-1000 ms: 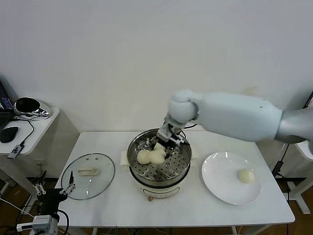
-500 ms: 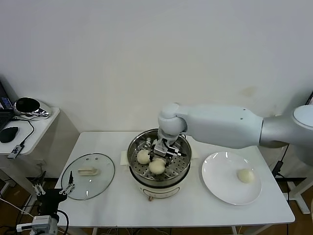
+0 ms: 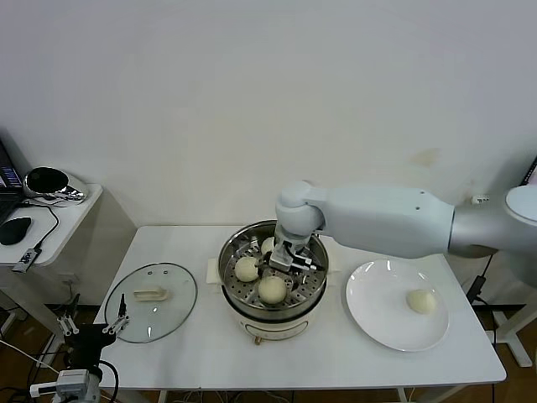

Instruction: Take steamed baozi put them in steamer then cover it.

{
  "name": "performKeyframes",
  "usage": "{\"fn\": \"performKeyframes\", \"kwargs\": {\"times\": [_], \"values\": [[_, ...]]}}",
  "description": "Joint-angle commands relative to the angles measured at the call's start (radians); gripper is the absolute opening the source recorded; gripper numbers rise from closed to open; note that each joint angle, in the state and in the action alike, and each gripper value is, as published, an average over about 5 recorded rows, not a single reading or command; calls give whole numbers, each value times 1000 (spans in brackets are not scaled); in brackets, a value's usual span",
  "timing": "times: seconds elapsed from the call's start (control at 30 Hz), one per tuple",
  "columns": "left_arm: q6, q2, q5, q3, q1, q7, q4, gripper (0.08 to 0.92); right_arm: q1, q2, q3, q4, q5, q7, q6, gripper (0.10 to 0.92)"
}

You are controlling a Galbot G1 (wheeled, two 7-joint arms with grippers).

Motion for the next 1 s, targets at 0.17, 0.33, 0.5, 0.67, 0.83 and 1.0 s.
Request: {"fn": "performKeyframes", "kwargs": {"times": [0.17, 0.33, 0.5, 0.67, 0.83, 1.0], "values": [[2, 6, -1, 1, -4, 2, -7, 823, 143, -141, 16, 62, 144, -59, -112, 823], [1, 12, 0, 12, -6, 1, -6, 823, 193, -287, 45, 116, 170, -89, -312, 823], [1, 20, 2, 29, -13, 1, -2, 823, 227, -475, 10, 179, 174, -80, -459, 823], [1, 26, 5, 50, -25, 2, 5, 823, 144, -679, 45, 223, 130, -50, -534, 823], [2, 29, 11, 66, -34, 2, 16, 823, -12, -804, 127, 195, 19, -45, -517, 823], [4, 29, 16, 73, -41, 3, 22, 823, -299, -877, 359, 133, -78, -42, -487, 823]]}}
